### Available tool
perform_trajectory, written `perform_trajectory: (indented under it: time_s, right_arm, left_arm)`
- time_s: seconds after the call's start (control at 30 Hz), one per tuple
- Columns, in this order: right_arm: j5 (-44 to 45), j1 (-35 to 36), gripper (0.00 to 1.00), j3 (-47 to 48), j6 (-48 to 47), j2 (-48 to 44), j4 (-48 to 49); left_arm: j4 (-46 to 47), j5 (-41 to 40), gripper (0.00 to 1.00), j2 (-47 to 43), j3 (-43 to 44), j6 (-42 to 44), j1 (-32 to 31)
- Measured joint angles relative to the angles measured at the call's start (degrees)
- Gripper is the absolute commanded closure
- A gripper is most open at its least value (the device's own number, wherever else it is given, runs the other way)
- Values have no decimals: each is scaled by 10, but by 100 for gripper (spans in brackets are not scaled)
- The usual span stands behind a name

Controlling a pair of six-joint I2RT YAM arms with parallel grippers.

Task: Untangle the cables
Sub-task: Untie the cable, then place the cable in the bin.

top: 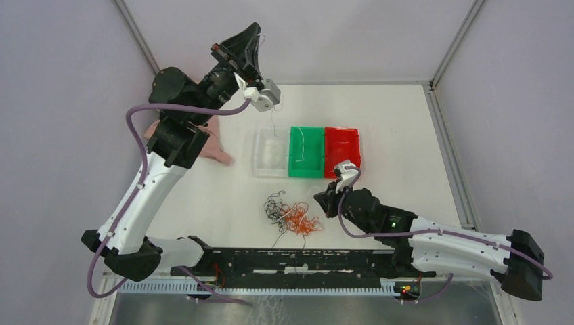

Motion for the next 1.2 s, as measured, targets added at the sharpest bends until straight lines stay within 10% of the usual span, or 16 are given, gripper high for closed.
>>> perform_trajectory:
  time_s: [1.2]
  right_arm:
    - [2,0,99,1,-4,-22,-45]
  left_arm:
    - [225,-23,97,69,-11,-6,0]
